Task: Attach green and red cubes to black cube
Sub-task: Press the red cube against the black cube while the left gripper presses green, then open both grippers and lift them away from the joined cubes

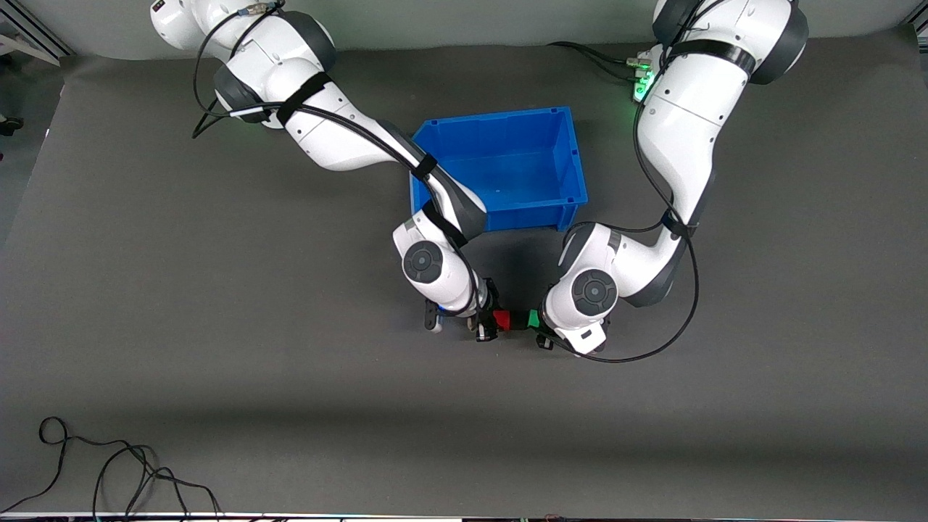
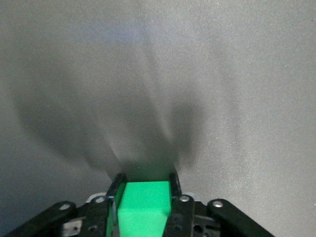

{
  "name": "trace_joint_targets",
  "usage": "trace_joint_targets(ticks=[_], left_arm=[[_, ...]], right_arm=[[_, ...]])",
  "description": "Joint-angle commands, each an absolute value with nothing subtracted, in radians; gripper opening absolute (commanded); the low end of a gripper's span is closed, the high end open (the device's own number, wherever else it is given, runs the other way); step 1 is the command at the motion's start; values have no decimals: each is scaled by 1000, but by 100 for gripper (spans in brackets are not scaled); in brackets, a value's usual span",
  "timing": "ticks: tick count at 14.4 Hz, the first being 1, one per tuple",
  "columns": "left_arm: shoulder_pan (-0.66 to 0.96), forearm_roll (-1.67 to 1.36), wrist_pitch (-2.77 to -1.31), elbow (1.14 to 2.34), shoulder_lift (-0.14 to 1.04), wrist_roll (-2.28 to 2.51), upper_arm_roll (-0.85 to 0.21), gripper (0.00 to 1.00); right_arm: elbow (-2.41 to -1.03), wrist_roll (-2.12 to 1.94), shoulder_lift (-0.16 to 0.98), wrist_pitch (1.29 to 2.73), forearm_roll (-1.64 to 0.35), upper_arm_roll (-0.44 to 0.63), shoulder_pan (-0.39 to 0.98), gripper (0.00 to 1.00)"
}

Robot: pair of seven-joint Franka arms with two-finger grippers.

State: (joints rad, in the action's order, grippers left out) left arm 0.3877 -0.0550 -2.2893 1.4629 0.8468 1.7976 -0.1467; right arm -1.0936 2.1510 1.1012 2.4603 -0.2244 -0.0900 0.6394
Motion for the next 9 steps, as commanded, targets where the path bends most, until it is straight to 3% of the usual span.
trace_joint_targets(ticks=[1, 5, 9], left_arm=[[406, -46, -2270, 1433, 864, 1812, -133, 100], [391, -48, -2220, 1421, 832, 1810, -126, 100], [286, -46, -1979, 1202, 828, 1809, -126, 100]], right_arm=[[-1052, 2160, 1127, 2468, -241, -95, 638, 100], [-1051, 2146, 1095, 2403, -232, -95, 629, 100], [-1141, 2066, 956, 2327, -229, -89, 604, 100]])
